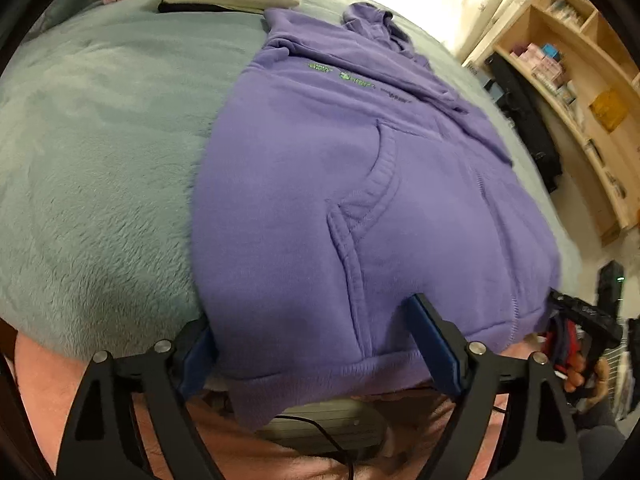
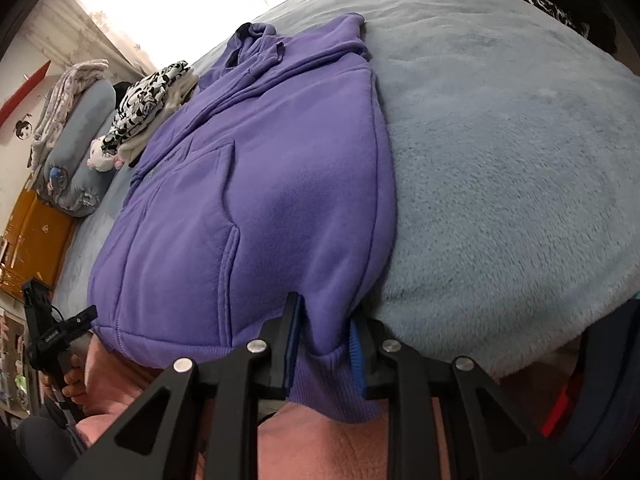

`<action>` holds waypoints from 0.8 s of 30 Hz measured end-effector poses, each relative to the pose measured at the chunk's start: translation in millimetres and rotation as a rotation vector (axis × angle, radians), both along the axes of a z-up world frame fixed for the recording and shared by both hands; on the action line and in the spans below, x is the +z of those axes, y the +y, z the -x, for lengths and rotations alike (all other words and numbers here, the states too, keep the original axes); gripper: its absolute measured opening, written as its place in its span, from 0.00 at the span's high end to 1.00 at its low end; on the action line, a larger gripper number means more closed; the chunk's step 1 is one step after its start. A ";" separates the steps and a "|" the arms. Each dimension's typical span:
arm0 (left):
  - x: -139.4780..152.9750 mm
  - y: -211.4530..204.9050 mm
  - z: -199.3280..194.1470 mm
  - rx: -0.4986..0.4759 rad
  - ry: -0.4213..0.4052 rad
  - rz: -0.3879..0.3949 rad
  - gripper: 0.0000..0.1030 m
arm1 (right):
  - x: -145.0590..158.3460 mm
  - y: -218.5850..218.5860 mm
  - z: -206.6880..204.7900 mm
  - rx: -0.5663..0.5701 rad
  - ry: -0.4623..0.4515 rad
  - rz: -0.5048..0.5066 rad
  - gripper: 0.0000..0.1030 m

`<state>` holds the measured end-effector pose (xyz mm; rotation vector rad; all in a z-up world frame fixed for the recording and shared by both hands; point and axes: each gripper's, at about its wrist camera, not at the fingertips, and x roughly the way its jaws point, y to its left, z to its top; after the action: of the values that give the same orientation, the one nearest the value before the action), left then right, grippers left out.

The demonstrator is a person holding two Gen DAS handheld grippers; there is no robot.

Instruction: Fold large clothes

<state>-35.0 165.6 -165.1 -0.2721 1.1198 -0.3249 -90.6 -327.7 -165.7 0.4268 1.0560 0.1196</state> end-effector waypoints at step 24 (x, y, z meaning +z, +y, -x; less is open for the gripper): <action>106.6 -5.7 69.4 -0.108 -0.030 -0.060 0.91 | 100.2 20.6 64.7 0.070 -0.113 0.114 0.90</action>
<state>-104.4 160.0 -58.5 -0.1534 1.1150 -0.3892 -155.3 -307.1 -65.6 0.2771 0.9617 0.1430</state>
